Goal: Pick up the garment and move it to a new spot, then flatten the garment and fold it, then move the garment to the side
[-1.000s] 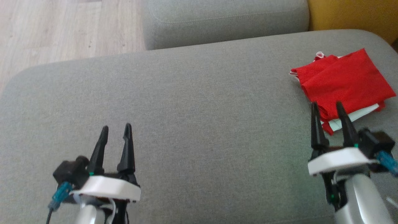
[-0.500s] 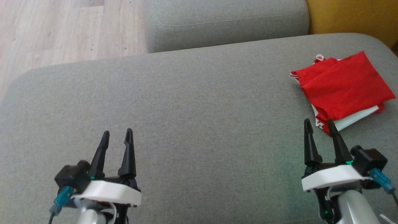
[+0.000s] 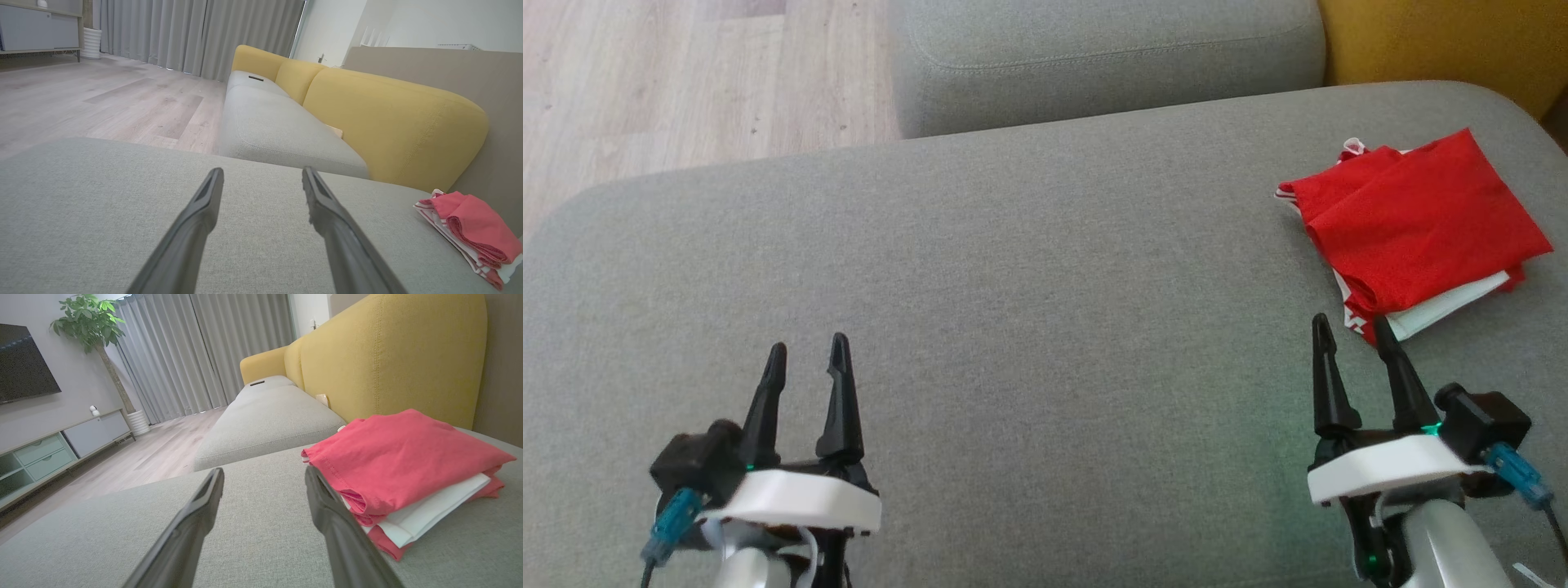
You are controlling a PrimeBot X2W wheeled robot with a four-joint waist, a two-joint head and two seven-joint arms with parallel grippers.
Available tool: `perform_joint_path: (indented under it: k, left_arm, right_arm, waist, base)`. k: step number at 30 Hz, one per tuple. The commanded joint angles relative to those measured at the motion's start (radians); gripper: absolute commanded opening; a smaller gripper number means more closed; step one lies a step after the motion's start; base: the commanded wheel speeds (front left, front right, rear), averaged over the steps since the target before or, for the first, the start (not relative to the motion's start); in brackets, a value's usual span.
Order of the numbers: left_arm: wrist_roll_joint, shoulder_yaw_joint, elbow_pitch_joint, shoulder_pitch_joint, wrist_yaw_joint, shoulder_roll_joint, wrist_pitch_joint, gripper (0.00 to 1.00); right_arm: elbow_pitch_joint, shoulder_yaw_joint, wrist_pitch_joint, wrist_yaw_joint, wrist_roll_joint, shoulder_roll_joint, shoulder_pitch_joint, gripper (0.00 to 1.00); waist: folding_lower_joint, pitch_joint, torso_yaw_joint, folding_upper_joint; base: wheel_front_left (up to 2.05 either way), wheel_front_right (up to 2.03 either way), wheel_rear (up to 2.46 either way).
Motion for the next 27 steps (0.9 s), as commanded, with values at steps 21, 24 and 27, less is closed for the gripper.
perform_joint_path:
  k: [21, 24, 27]
  left_arm:
    - [-0.035, 0.053, -0.029, -0.025, -0.007, 0.007, -0.005, 1.00]
    - [-0.039, 0.004, 0.039, 0.008, -0.012, -0.002, 0.001, 0.00]
    - [-0.054, 0.003, 0.069, 0.024, -0.014, -0.003, 0.005, 0.00]
  right_arm:
    - [-0.027, 0.036, -0.013, -0.001, 0.008, -0.002, -0.041, 1.00]
    - [0.031, 0.011, 0.002, 0.000, 0.003, 0.001, 0.008, 0.00]
    - [0.056, 0.009, 0.006, 0.000, 0.018, 0.002, 0.025, 0.00]
  waist:
    - [0.0001, -0.006, -0.007, 0.0000]
    - [0.0001, -0.006, -0.007, 0.0000]
    - [0.0001, -0.006, -0.006, 0.0000]
  base:
    - [0.00, 0.00, 0.00]
    - [0.00, 0.00, 0.00]
    - [0.00, 0.00, 0.00]
